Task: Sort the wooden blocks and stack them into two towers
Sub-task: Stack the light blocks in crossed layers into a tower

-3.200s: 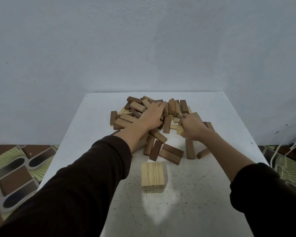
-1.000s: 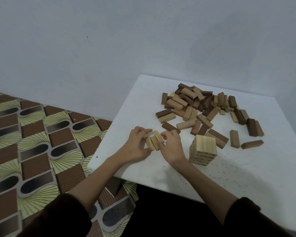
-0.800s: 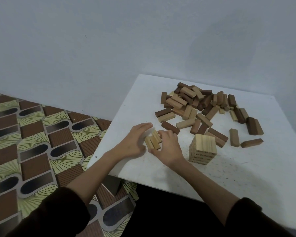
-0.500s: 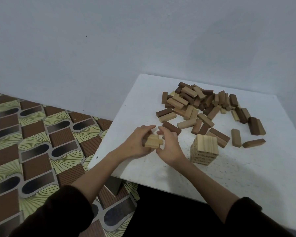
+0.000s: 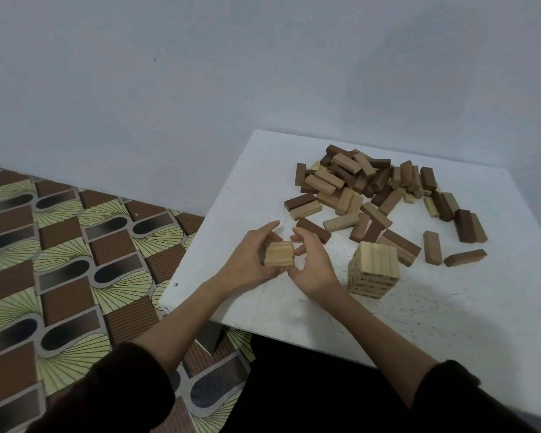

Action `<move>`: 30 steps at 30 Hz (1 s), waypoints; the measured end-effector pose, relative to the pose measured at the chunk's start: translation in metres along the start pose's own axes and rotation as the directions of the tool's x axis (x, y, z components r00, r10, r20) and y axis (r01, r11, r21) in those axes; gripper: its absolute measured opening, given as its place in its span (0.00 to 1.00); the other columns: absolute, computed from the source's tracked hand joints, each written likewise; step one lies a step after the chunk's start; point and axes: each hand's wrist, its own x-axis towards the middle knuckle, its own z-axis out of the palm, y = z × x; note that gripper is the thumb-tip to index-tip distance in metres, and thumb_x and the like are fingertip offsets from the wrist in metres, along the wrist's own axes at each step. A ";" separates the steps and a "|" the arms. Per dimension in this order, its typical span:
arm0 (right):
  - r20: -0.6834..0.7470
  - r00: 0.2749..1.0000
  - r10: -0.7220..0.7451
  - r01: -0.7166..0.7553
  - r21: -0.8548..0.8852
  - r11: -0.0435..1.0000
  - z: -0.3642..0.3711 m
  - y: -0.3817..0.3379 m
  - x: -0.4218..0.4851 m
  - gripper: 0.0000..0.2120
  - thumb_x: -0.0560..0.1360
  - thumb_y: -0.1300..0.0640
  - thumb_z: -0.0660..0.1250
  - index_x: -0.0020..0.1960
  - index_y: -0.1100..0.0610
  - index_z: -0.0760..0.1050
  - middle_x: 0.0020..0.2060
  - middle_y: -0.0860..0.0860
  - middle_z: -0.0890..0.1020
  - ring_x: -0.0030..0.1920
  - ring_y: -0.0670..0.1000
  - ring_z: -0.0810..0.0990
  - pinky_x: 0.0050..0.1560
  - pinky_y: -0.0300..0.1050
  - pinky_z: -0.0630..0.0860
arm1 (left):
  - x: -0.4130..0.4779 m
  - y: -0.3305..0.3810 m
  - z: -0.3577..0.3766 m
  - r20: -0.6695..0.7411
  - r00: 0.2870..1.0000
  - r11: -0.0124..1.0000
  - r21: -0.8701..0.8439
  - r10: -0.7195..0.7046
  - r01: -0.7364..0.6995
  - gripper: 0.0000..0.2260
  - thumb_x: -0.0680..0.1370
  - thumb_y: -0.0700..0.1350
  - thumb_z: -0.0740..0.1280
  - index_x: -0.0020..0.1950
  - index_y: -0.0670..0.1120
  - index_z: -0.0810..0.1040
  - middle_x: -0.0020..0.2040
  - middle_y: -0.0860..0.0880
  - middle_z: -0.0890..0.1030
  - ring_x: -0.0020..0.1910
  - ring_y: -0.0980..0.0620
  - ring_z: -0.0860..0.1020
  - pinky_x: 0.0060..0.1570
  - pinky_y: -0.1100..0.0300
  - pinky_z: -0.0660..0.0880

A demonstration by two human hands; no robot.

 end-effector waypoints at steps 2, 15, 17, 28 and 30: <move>0.007 1.000 -0.001 0.001 0.003 1.000 0.000 0.000 0.000 0.31 0.72 0.66 0.69 0.71 0.57 0.61 0.62 0.52 0.70 0.47 0.33 0.70 0.46 0.22 0.67 | 0.000 0.001 0.000 0.002 1.000 1.000 -0.005 -0.005 0.005 0.37 0.68 0.42 0.77 0.73 0.49 0.63 0.59 0.51 0.75 0.58 0.57 0.69 0.53 0.81 0.60; 0.109 0.994 -0.010 0.022 -0.110 0.994 -0.005 -0.007 0.002 0.34 0.72 0.65 0.66 0.74 0.55 0.57 0.61 0.51 0.70 0.59 0.52 0.66 0.63 0.52 0.68 | 0.003 0.005 -0.008 0.043 0.999 1.000 -0.005 -0.031 0.031 0.38 0.67 0.39 0.76 0.73 0.49 0.61 0.58 0.51 0.76 0.59 0.54 0.73 0.55 0.73 0.66; 0.100 0.994 -0.033 0.047 -0.141 0.989 -0.007 -0.012 0.003 0.34 0.72 0.65 0.66 0.74 0.55 0.57 0.61 0.52 0.70 0.59 0.53 0.66 0.63 0.53 0.67 | 0.004 0.010 -0.011 0.033 0.999 0.999 -0.019 -0.030 0.030 0.38 0.67 0.39 0.76 0.73 0.49 0.62 0.57 0.51 0.76 0.58 0.55 0.74 0.56 0.74 0.66; 0.008 0.971 -0.237 0.236 -0.123 0.964 -0.084 -0.048 0.002 0.35 0.69 0.64 0.69 0.72 0.53 0.61 0.57 0.48 0.72 0.60 0.48 0.66 0.59 0.42 0.69 | 0.023 0.078 -0.025 -0.046 0.990 0.980 -0.142 0.135 -0.140 0.37 0.68 0.36 0.75 0.71 0.52 0.62 0.54 0.51 0.78 0.55 0.60 0.76 0.58 0.68 0.71; 0.011 0.970 -0.245 0.245 -0.104 0.964 -0.106 -0.042 -0.003 0.35 0.68 0.63 0.70 0.71 0.47 0.63 0.56 0.47 0.73 0.58 0.47 0.68 0.57 0.37 0.70 | 0.027 0.092 -0.015 -0.013 0.985 0.972 -0.162 0.171 -0.171 0.37 0.68 0.35 0.75 0.71 0.52 0.62 0.53 0.50 0.77 0.53 0.61 0.76 0.55 0.70 0.71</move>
